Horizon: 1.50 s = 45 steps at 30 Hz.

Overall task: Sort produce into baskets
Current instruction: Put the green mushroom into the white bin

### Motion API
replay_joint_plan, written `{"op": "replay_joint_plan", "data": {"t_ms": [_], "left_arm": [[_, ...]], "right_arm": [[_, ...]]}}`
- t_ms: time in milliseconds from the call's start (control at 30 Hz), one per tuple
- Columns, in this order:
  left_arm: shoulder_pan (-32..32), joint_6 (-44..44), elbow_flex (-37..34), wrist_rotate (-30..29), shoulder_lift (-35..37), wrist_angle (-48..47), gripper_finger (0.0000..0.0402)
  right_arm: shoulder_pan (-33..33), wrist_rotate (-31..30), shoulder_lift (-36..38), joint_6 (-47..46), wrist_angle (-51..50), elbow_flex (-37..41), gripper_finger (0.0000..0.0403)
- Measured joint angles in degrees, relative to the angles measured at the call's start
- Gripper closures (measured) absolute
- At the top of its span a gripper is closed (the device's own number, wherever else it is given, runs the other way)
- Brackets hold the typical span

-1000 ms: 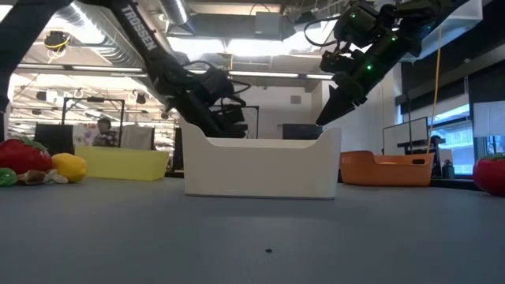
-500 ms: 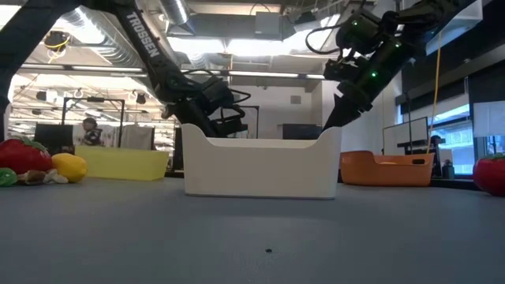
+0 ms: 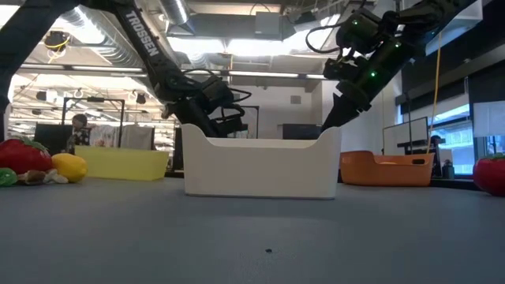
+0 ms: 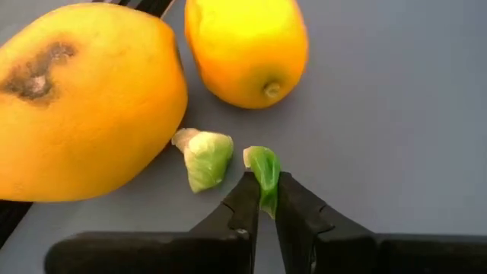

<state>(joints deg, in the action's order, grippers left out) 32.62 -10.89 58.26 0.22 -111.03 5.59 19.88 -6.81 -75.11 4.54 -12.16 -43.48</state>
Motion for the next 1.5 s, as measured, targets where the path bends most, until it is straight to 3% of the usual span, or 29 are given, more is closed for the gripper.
{"op": "replay_joint_plan", "data": {"t_ms": [367, 567, 700, 1033, 1300, 1500], "left_arm": [[-3.2, 1.7, 0.0, 0.0, 10.0, -7.6, 0.0364], [-7.5, 3.0, 0.0, 3.0, 14.6, -8.4, 0.0364], [-10.7, 3.0, 0.0, 6.0, 15.0, -8.6, 0.0364], [-16.3, 3.4, 0.0, 22.2, 15.0, -11.6, 0.0364], [-19.4, 5.0, 0.0, 22.3, 15.0, -11.4, 0.0360], [-19.4, 5.6, 0.0, 21.6, 15.0, -11.5, 0.0302]], "right_arm": [[0.0, 0.0, 0.0, 0.0, 0.2, 0.0, 0.0180], [0.0, 0.0, 0.0, -0.1, 0.1, 0.0, 0.0180], [0.0, 0.0, 0.0, -0.3, -0.2, 0.0, 0.0180], [0.0, 0.0, 0.0, -0.4, -0.2, 0.0, 0.0180], [0.0, 1.5, 0.0, -0.4, -0.2, 0.0, 0.0180], [0.0, 1.5, 0.0, -0.9, -0.2, 0.0, 0.0180]]}}
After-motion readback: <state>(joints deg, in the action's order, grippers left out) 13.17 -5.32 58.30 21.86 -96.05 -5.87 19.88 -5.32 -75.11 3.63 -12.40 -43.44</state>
